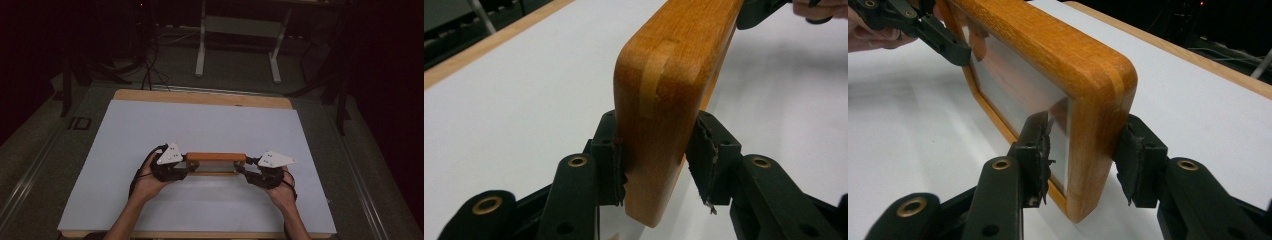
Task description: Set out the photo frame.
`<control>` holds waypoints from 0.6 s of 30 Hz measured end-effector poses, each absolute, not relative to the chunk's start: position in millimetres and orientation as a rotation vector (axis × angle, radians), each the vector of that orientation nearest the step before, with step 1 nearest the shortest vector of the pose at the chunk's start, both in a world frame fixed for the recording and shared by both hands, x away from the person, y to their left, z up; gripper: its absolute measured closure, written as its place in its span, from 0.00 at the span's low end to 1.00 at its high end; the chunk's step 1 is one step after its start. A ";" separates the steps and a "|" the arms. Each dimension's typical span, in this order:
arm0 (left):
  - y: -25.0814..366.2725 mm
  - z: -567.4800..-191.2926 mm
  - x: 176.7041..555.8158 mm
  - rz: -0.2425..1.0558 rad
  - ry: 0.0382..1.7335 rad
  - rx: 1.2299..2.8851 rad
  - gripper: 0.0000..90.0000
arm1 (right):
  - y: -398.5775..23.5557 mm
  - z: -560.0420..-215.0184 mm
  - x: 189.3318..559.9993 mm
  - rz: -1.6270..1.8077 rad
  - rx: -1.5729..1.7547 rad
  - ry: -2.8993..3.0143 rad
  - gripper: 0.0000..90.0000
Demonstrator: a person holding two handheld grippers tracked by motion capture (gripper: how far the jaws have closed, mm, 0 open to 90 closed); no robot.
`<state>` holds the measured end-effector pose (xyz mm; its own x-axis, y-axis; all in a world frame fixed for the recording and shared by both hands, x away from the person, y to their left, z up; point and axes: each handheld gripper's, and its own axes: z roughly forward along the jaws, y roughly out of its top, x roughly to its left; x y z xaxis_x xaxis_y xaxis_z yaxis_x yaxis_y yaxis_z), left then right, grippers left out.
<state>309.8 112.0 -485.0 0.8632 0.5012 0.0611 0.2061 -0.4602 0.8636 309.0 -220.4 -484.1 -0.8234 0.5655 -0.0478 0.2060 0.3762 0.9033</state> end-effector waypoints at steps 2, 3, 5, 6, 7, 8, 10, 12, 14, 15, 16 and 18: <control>113.2 -484.8 310.7 0.357 0.521 2.049 0.68 | -220.8 -484.1 310.0 1.443 0.690 2.298 0.66; 113.6 -484.7 311.0 0.351 0.524 2.047 0.68 | -220.8 -484.1 310.3 1.449 0.696 2.299 0.66; 113.9 -484.7 311.3 0.334 0.535 2.039 0.68 | -221.1 -483.9 310.8 1.457 0.709 2.300 0.65; 114.5 -484.5 311.8 0.322 0.540 2.037 0.68 | -221.1 -483.8 311.1 1.459 0.711 2.300 0.65; 115.0 -484.5 312.3 0.312 0.543 2.032 0.68 | -221.3 -483.6 311.5 1.466 0.718 2.301 0.65; 115.6 -484.3 312.8 0.303 0.549 2.029 0.68 | -221.3 -483.4 311.8 1.472 0.726 2.301 0.65; 116.3 -484.3 313.6 0.282 0.559 2.019 0.68 | -221.6 -483.2 312.4 1.483 0.740 2.305 0.65; 117.2 -484.0 314.6 0.266 0.566 2.013 0.68 | -221.7 -483.1 313.1 1.494 0.754 2.304 0.65; 117.9 -484.1 315.5 0.244 0.580 2.001 0.68 | -222.0 -483.0 313.7 1.503 0.770 2.305 0.65; 118.6 -484.2 316.2 0.232 0.584 1.995 0.69 | -222.2 -483.0 314.4 1.507 0.778 2.307 0.65; 119.1 -484.4 316.9 0.218 0.593 1.990 0.69 | -222.3 -483.1 315.0 1.513 0.786 2.308 0.65; 119.8 -484.9 318.3 0.198 0.605 1.982 0.69 | -222.4 -483.3 316.1 1.524 0.803 2.309 0.65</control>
<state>318.3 119.8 -484.9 0.8607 0.4951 -0.1189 0.3292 -0.3630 0.8717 316.1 -222.4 -483.3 -0.8133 0.5758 0.0831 0.3029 0.2971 0.9055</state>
